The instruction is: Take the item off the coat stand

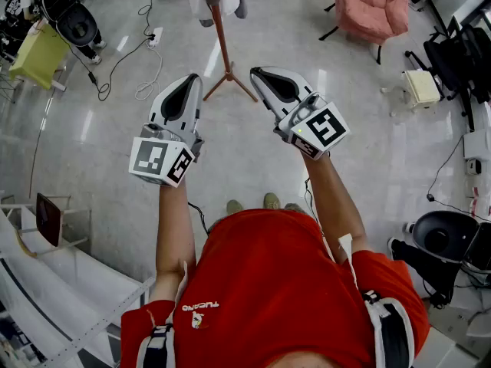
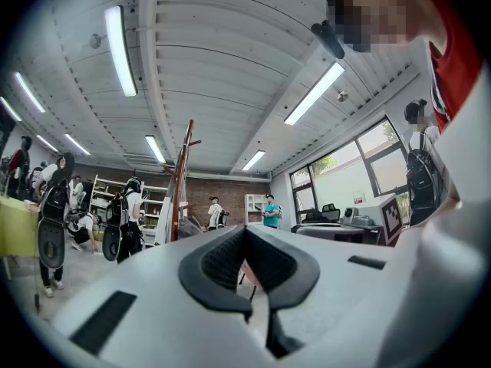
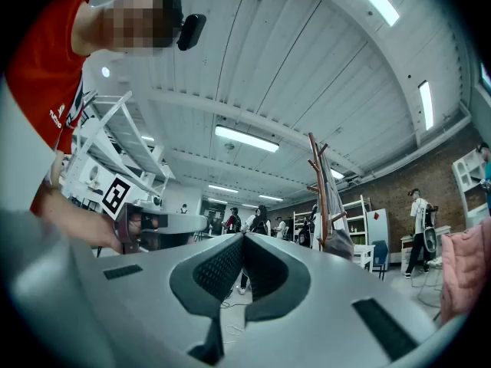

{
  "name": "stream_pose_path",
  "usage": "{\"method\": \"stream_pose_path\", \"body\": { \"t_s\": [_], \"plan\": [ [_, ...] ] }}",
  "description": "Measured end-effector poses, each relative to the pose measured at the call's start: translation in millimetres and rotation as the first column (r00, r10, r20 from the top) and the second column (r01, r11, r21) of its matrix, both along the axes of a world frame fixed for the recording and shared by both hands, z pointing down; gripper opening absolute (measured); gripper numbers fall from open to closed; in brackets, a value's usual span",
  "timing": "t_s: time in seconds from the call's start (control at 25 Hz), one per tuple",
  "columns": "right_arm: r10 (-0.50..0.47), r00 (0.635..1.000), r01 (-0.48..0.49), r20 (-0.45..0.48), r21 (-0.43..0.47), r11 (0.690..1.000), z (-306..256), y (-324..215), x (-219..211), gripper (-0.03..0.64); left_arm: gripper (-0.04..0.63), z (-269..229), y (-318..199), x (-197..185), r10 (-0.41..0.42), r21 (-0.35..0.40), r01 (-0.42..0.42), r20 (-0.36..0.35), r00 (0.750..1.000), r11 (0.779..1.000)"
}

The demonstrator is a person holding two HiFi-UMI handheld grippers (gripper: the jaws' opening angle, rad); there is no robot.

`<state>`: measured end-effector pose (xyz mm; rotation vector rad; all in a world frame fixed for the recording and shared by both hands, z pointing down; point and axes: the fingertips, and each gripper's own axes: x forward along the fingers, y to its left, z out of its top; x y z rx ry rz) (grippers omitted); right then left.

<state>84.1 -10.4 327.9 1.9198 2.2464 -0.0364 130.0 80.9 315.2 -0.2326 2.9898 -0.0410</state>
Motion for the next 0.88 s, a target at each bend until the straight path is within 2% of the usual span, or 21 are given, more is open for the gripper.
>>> {"method": "stream_pose_path", "body": {
  "t_s": [0.32,0.56,0.88],
  "plan": [
    [0.012,0.999,-0.011,0.036,-0.044,0.999,-4.5,14.8,5.7,0.023,0.009,-1.1,20.0,10.7,0.006,0.007,-0.006,0.006,1.000,1.000],
    [0.017,0.999,-0.019,-0.029,-0.102,0.995,-5.5,25.8,2.0,0.023,0.009,3.3,44.2,14.4,0.022,0.013,-0.022,0.001,1.000,1.000],
    [0.077,0.997,-0.077,-0.012,-0.085,0.993,-2.8,38.8,-4.2,0.023,0.009,7.0,72.7,11.9,0.062,0.016,-0.063,0.026,0.998,0.998]
  ]
}}
